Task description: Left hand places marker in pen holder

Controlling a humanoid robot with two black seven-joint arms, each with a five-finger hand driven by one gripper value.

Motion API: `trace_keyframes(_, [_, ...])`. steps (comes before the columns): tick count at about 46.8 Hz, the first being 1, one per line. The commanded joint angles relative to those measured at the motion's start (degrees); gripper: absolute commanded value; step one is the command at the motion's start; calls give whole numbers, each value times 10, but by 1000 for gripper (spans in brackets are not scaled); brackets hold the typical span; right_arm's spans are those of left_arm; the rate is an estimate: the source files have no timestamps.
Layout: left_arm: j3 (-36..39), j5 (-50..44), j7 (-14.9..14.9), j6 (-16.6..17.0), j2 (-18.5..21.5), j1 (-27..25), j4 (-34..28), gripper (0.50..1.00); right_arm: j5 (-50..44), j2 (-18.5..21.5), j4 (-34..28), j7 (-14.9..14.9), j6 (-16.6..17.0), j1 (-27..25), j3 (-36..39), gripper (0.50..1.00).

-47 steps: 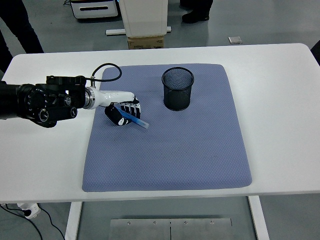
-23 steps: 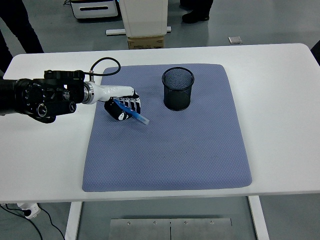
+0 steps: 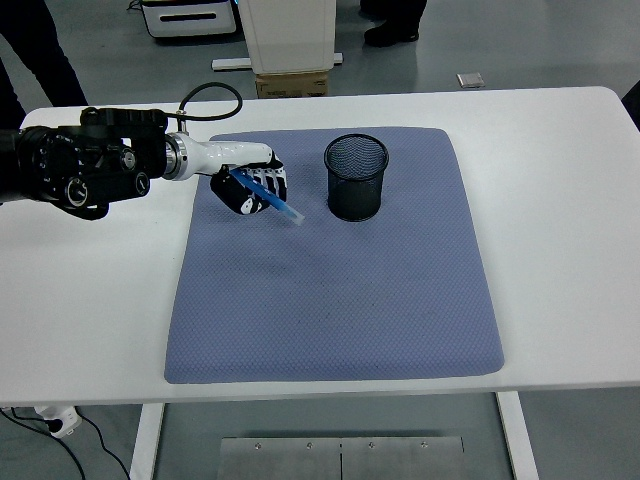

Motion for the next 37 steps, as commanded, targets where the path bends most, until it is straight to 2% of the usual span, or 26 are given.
trace_keyframes(1, [-1,-1,-1,-9,6,-8,0,500,0,0,0,0,0,0,0,1000])
trace_keyframes(37, [-33,-20,0,-51,0,-66,11,500,0,0,0,0,0,0,0,1000])
